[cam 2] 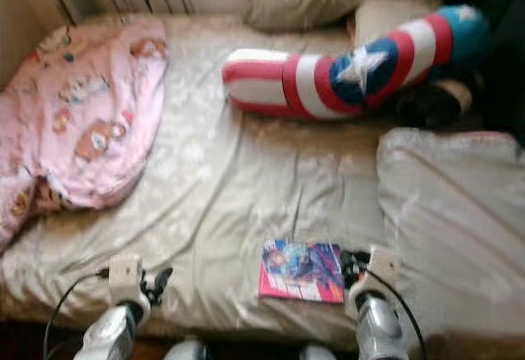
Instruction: Clean up the room
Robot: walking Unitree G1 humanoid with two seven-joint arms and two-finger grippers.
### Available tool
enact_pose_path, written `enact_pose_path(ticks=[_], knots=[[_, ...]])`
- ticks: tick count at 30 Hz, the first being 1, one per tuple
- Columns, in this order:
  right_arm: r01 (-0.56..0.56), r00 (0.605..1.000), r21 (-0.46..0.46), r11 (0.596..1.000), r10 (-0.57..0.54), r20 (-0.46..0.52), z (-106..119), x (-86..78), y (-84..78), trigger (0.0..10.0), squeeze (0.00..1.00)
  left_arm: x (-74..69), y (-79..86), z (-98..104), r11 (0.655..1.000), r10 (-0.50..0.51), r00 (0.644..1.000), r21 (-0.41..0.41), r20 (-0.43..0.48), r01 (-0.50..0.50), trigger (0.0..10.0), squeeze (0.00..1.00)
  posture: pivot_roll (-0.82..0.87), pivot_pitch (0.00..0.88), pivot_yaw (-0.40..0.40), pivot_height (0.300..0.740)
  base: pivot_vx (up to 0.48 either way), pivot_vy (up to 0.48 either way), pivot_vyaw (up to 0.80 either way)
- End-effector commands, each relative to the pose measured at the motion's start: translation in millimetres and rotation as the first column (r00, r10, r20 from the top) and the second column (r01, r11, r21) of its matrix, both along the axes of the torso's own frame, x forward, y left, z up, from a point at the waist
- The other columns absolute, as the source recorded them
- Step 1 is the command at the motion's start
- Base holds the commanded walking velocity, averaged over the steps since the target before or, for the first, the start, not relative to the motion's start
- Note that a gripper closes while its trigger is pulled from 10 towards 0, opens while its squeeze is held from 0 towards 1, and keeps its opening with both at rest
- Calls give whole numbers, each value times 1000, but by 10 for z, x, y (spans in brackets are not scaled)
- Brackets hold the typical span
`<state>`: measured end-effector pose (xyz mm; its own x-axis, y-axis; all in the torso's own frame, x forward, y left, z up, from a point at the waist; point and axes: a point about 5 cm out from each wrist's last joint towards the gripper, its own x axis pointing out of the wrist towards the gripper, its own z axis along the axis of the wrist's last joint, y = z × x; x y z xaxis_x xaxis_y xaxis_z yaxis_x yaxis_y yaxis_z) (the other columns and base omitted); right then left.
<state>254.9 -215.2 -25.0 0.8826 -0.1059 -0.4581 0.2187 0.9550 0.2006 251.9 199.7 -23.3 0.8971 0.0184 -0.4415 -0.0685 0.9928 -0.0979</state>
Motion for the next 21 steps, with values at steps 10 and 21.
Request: enact_pose_path(ticks=[10,21], knots=[[-50,960,-14,999,44,-276,-373,-422,79,10000,0,-223,29,-271,1000,2,975,14,-222,1,10000,0,-2,28,34,740,0,0,0],[-85,927,-9,996,76,-366,-540,-665,260,10000,0,-341,-28,-375,999,36,958,8,-286,-35,10000,0,-10,21,45,740,0,0,140]])
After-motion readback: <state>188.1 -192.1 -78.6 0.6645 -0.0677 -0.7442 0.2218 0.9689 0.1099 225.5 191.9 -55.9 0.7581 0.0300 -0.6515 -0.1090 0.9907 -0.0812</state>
